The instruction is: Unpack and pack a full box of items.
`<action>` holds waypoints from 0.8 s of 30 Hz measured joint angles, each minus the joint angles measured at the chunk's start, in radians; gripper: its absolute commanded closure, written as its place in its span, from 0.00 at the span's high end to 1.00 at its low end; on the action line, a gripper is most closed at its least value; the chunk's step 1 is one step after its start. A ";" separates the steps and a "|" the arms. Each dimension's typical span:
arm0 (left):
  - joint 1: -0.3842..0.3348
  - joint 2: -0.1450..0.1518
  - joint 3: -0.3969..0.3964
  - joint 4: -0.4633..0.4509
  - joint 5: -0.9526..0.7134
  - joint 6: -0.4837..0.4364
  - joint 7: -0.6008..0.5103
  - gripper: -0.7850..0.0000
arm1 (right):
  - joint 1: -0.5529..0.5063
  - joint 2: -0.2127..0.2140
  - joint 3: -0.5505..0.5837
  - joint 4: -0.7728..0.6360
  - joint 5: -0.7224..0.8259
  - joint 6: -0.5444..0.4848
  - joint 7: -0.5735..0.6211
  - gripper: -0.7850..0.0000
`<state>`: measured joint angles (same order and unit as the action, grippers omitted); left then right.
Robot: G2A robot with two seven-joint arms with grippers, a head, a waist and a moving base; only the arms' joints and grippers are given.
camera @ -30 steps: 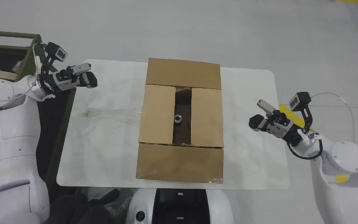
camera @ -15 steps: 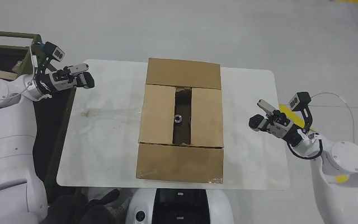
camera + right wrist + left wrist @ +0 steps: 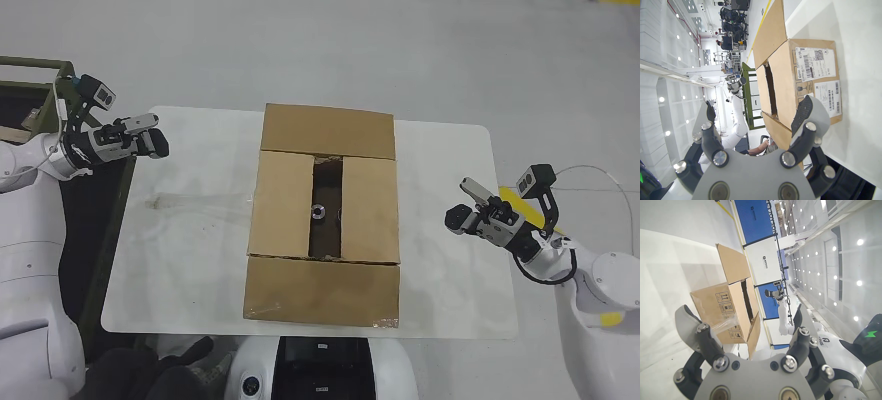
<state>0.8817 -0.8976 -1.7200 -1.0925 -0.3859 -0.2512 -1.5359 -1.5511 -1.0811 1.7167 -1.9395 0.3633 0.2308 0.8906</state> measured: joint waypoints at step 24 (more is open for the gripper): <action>0.000 0.000 0.000 0.000 0.000 0.000 0.000 1.00 | 0.098 -0.012 -0.420 -0.157 -0.185 0.147 -0.106 1.00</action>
<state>0.8817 -0.8976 -1.7200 -1.0925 -0.3859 -0.2512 -1.5359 -1.4530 -1.0934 1.2967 -2.0968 0.1782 0.3776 0.7845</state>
